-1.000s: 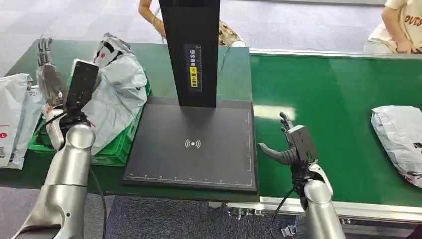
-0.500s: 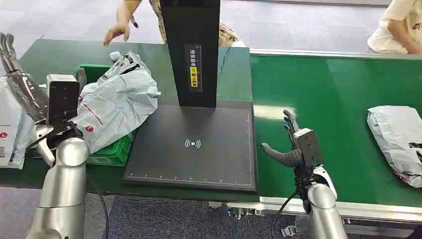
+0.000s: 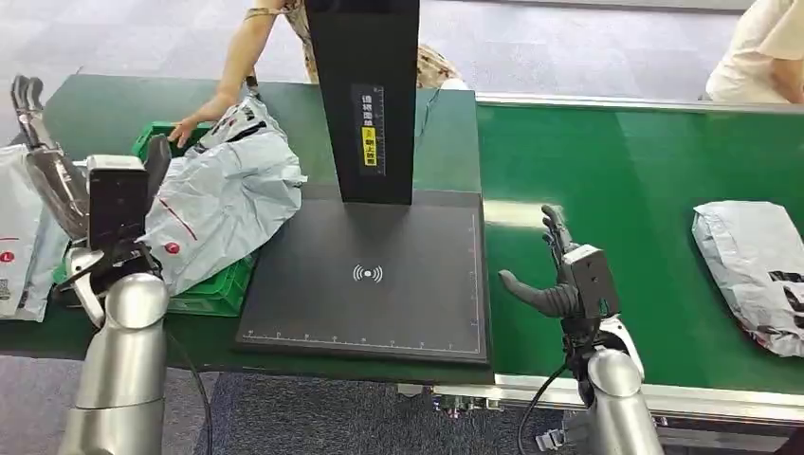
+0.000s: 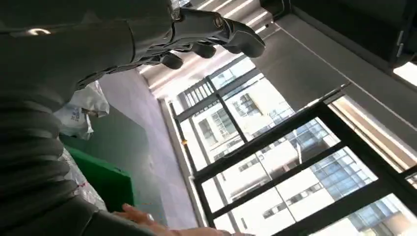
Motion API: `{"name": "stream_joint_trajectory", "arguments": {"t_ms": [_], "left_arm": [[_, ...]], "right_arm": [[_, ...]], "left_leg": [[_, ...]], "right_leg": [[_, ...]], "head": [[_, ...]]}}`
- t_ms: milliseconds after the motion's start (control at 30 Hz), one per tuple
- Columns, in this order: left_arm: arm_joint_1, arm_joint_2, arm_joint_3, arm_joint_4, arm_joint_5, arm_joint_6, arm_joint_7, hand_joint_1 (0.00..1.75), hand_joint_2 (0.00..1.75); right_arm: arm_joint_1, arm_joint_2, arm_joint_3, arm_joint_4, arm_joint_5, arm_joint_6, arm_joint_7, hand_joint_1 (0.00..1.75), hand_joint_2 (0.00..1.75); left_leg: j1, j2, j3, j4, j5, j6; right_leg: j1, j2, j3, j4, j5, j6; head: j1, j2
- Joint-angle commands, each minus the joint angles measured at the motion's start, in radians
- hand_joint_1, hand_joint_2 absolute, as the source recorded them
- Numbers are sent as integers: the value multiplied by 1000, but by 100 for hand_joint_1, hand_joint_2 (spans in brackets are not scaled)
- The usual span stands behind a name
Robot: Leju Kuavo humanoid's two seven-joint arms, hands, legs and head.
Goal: Moved the parcel from conveyor to table for the left to box.
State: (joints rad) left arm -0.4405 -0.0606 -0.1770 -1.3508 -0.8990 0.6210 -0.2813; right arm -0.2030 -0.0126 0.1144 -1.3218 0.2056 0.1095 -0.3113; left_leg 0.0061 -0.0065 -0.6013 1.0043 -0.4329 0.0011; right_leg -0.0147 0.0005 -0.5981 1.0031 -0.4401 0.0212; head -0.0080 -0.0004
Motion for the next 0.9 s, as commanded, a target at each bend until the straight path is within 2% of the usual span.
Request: {"name": "stream_joint_trajectory", "arguments": {"t_ms": [33, 67, 133, 200, 267, 333, 400, 433, 467, 533, 567, 633, 900], "left_arm": [[136, -46, -125, -35, 1026, -847, 34, 0, 175], [140, -99, -158, 159, 1161, -1012, -66, 0, 175], [106, -123, -197, 357, 1131, -998, -185, 0, 175], [86, -129, -204, 440, 1144, -1019, -207, 0, 175], [93, -136, -179, 469, 1158, -1024, -207, 0, 175], [120, -144, -150, 467, 1171, -1022, -189, 0, 175], [164, -134, -146, 418, 1108, -976, -195, 0, 175], [196, -129, -139, 370, 1045, -931, -199, 0, 175], [220, -124, -134, 325, 1000, -898, -206, 0, 175], [255, -122, -113, 257, 980, -894, -154, 0, 175], [266, -128, -99, 238, 1002, -943, -139, 0, 175], [272, -126, -91, 227, 983, -954, -139, 0, 175], [292, -136, -66, 189, 946, -929, -167, 0, 175]], "right_arm": [[-41, 33, -7, 9, -61, 60, -104, 0, 175], [-38, 62, 10, 1, -59, 58, -102, 0, 175], [-31, 84, 27, -2, -71, 44, -101, 0, 175], [-26, 87, 34, -5, -87, 40, -106, 0, 175], [-18, 85, 24, -8, -117, 45, -123, 0, 175], [-6, 80, 21, -9, -128, 51, -127, 0, 175], [14, 80, 21, -10, -131, 55, -130, 0, 175], [29, 82, 21, -16, -131, 60, -133, 0, 175], [41, 85, 20, -23, -131, 60, -137, 0, 175], [47, 86, 24, -22, -128, 65, -143, 0, 175], [43, 89, 26, -17, -127, 67, -145, 0, 175], [30, 97, 28, -3, -127, 66, -147, 0, 175], [52, 107, 14, -33, -124, 65, -149, 0, 175]], "left_leg": [[0, 2, 4, -2, -2, 0], [-1, 2, 4, -2, -1, 0], [-2, -1, 7, -5, 0, 0], [-2, -6, 9, -6, 1, 1], [0, -3, 7, -4, -1, 2], [-1, 2, 6, -3, -3, 1], [-1, 0, 10, -6, -3, 1], [-1, 0, 6, -3, -3, 1], [-1, 1, 8, -4, -4, 1], [0, 3, 8, -4, -5, 1], [-1, 1, 4, -1, -5, 1], [-1, 3, 8, -3, -6, 0], [0, 1, 2, -1, -5, 0]], "right_leg": [[0, 1, 4, -2, -1, -1], [-1, 1, 4, -2, -1, -1], [-2, -1, 7, -4, -1, 0], [-2, -7, 11, -6, -2, 1], [0, -4, 10, -6, -2, 1], [-2, 3, 6, -3, -2, 1], [-1, 1, 11, -6, -3, 0], [-1, 0, 6, -3, -3, 1], [-1, 2, 8, -4, -3, 1], [0, 3, 8, -4, -3, 0], [-1, 1, 4, -2, -3, 1], [0, 3, 7, -3, -4, -1], [0, 1, 2, -1, -4, 0]], "head": [[0, 0], [0, 0], [0, 0], [0, 0], [0, 0], [0, 0], [0, 0], [0, 0], [1, 0], [0, 0], [0, 0], [0, 0], [0, 0]]}}
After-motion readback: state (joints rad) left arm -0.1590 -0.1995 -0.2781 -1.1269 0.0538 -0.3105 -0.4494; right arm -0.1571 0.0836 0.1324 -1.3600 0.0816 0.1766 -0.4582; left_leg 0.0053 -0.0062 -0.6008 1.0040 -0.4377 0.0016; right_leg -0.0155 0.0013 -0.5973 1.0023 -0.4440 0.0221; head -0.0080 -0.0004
